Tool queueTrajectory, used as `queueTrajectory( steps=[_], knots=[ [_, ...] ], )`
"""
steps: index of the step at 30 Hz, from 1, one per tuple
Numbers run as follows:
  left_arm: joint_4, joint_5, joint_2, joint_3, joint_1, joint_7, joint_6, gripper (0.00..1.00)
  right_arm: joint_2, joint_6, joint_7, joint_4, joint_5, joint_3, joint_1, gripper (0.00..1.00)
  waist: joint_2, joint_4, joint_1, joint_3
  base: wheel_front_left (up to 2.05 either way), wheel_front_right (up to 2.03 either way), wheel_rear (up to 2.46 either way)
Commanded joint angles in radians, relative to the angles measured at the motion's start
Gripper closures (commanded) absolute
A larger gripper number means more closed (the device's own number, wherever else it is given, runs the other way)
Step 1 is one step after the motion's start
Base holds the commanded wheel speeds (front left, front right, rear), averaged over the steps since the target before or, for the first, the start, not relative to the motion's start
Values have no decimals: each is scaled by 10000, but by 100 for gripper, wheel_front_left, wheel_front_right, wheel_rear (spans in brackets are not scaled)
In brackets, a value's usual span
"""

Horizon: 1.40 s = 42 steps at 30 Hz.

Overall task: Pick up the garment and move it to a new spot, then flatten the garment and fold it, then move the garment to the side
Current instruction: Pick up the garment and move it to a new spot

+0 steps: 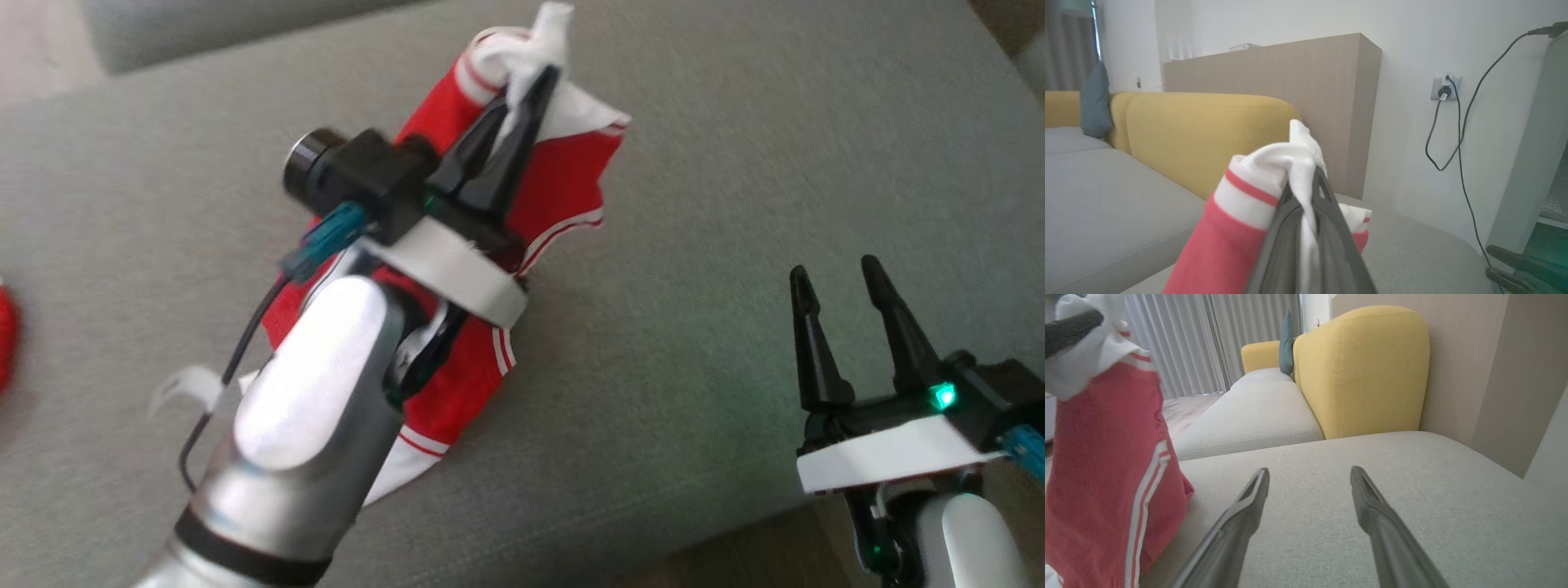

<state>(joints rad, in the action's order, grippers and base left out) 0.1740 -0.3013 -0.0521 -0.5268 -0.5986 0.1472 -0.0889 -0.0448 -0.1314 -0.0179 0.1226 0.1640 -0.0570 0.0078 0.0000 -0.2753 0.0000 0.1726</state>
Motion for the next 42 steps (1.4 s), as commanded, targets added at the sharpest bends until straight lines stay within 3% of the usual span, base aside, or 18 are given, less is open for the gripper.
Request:
queueTrajectory(
  steps=[1, 8, 15, 16, 17, 18, 22, 26, 33, 42],
  knots=[
    [-125, -48, -40, 97, -746, 68, -21, 100, -54, 7, -177, 411, 132, -211, -453, 0, 0, -684, 0, 816, 0, 0, 0],
    [1510, -361, 3, -1026, -968, -466, -181, 100, -54, 7, -489, 359, 424, -368, -579, 0, 0, -941, 0, 1463, 0, 0, 0],
    [2664, -591, 12, -1943, -964, -610, -314, 100, -54, 7, -631, 228, 452, -352, -711, 0, 0, -711, 0, 1585, 0, 0, 0],
    [2728, -639, 12, -2043, -960, -570, -326, 82, -54, 7, -643, 203, 451, -325, -711, 0, 0, -626, 0, 1566, 0, 0, 0],
    [2771, -750, 13, -2166, -926, -574, -344, 21, -54, 7, -652, 179, 427, -289, -712, 0, 0, -534, 0, 1530, 0, 0, 0],
    [2711, -837, 14, -2265, -911, -447, -358, 0, -54, 7, -652, 155, 401, -253, -714, 0, 0, -445, 0, 1480, 0, 0, 0],
    [2260, -907, -21, -2462, -680, 181, -362, 0, -54, 7, -581, 154, 418, -234, -734, 0, 0, -27, 0, 1166, 0, 0, 0],
    [1597, -836, -375, -2335, -194, 588, -81, 0, -54, 7, -448, 247, 241, -177, -714, 0, 0, 464, 0, 778, 0, 0, 0],
    [795, -1004, -1276, -1494, 723, 858, 749, 0, -54, 7, -183, 365, 30, -40, -621, 0, 0, 1226, 0, 280, 0, 0, 0],
    [180, -1451, -2326, 353, 1982, 1109, 1917, 0, -54, 7, 147, 438, -159, 146, -458, 0, 0, 2089, 0, -167, 0, 0, 0]
  ],
)
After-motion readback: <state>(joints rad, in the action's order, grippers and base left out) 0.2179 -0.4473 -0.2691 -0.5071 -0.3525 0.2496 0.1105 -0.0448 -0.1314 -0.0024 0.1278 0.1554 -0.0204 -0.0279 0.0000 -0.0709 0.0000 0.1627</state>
